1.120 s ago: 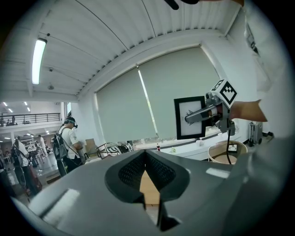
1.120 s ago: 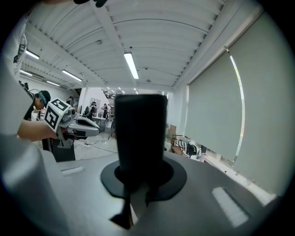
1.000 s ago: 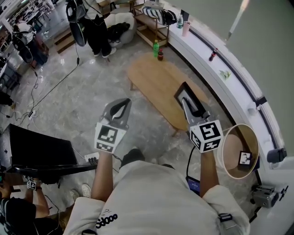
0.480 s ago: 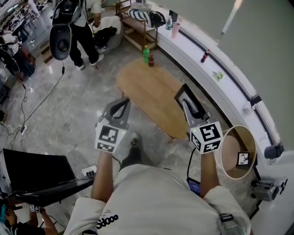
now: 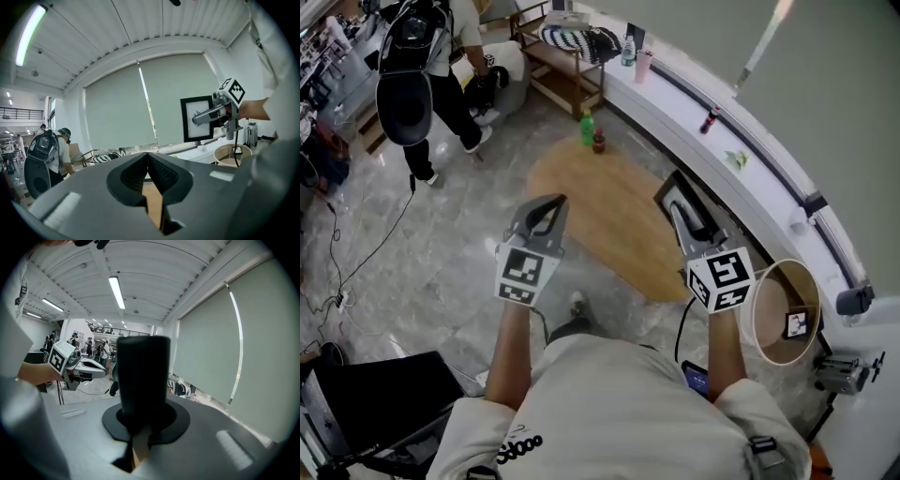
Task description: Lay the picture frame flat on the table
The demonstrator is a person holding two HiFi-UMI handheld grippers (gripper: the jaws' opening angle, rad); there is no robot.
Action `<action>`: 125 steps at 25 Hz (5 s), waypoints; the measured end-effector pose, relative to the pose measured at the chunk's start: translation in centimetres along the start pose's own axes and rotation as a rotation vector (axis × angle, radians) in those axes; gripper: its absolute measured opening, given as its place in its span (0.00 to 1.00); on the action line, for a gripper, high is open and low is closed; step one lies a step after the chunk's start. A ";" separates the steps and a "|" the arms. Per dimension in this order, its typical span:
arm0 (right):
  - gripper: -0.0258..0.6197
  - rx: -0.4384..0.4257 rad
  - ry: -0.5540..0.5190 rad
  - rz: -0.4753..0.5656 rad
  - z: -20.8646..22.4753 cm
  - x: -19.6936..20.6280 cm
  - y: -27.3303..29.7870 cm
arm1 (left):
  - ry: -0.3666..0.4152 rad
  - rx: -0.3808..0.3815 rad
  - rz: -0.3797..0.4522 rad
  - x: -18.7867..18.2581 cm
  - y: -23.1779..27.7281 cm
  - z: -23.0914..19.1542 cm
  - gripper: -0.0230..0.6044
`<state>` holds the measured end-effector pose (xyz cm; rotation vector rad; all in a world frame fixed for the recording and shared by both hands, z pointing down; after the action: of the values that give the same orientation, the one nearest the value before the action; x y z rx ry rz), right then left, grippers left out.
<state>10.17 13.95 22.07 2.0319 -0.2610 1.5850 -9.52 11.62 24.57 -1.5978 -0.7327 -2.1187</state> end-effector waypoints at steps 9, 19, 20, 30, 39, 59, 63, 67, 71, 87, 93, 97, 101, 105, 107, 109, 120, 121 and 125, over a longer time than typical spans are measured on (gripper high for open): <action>0.06 0.036 0.022 -0.038 1.3 -1.1 6.2 | -0.021 0.052 -0.006 1.4 4.7 -5.7 0.05; 0.06 0.078 0.063 -0.070 1.3 -1.2 12.2 | -0.061 0.092 -0.032 4.3 8.0 -11.2 0.05; 0.06 0.077 0.065 -0.077 1.2 -1.1 12.6 | -0.069 0.096 -0.038 4.7 8.4 -11.6 0.05; 0.06 0.076 0.091 -0.124 2.9 0.4 15.2 | -0.099 0.139 -0.090 7.1 11.8 -12.2 0.05; 0.06 0.041 0.133 -0.158 8.4 2.9 19.7 | -0.123 0.131 -0.148 8.3 18.0 -12.9 0.05; 0.06 -0.100 0.282 -0.261 19.7 13.5 36.2 | -0.197 0.043 -0.293 17.4 34.2 -18.2 0.05; 0.06 -0.110 0.318 -0.293 20.8 17.2 38.4 | -0.221 0.042 -0.329 20.1 36.2 -17.5 0.05; 0.06 -0.102 0.355 -0.351 21.2 21.2 40.7 | -0.262 0.043 -0.361 23.4 37.8 -16.8 0.05; 0.06 -0.131 0.374 -0.401 20.7 25.0 42.6 | -0.298 0.048 -0.413 27.0 38.7 -15.6 0.05; 0.06 -0.216 0.484 -0.595 17.6 39.6 50.3 | -0.357 0.076 -0.521 35.7 41.1 -14.2 0.05; 0.06 -0.231 0.554 -0.661 16.2 44.5 52.0 | -0.370 0.096 -0.560 38.5 40.4 -13.4 0.05; 0.06 -0.235 0.602 -0.687 15.8 46.7 53.0 | -0.389 0.105 -0.576 39.9 40.3 -12.8 0.05; 0.06 -0.223 0.673 -0.703 15.8 48.4 54.0 | -0.407 0.116 -0.590 40.9 40.3 -12.1 0.05; 0.06 -0.224 0.742 -0.733 15.5 49.6 54.7 | -0.409 0.118 -0.602 41.5 40.0 -12.0 0.05; 0.06 -0.231 0.776 -0.737 15.2 50.1 54.9 | -0.410 0.118 -0.608 41.7 39.8 -12.0 0.05; 0.06 -0.245 0.824 -0.746 14.7 50.8 55.0 | -0.411 0.119 -0.613 41.9 39.6 -12.1 0.05; 0.14 -0.290 0.933 -0.836 13.2 53.4 55.4 | -0.409 0.152 -0.619 42.3 40.1 -10.9 0.05; 0.16 -0.291 0.930 -0.848 13.2 53.6 55.4 | -0.400 0.157 -0.621 42.3 40.1 -10.7 0.05; 0.18 -0.289 0.937 -0.864 13.0 54.3 55.4 | -0.359 0.179 -0.630 42.2 40.1 -10.3 0.05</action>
<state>10.81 -29.52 87.58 0.8012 0.6170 1.5647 -5.39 -26.07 69.95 -1.8327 -1.6810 -2.0746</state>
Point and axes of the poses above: the fingertips, and each gripper's own axes: y forward along the fingers, z to its right, x out of its underside, the point moved 1 cm from there along -y, backward along the fingers
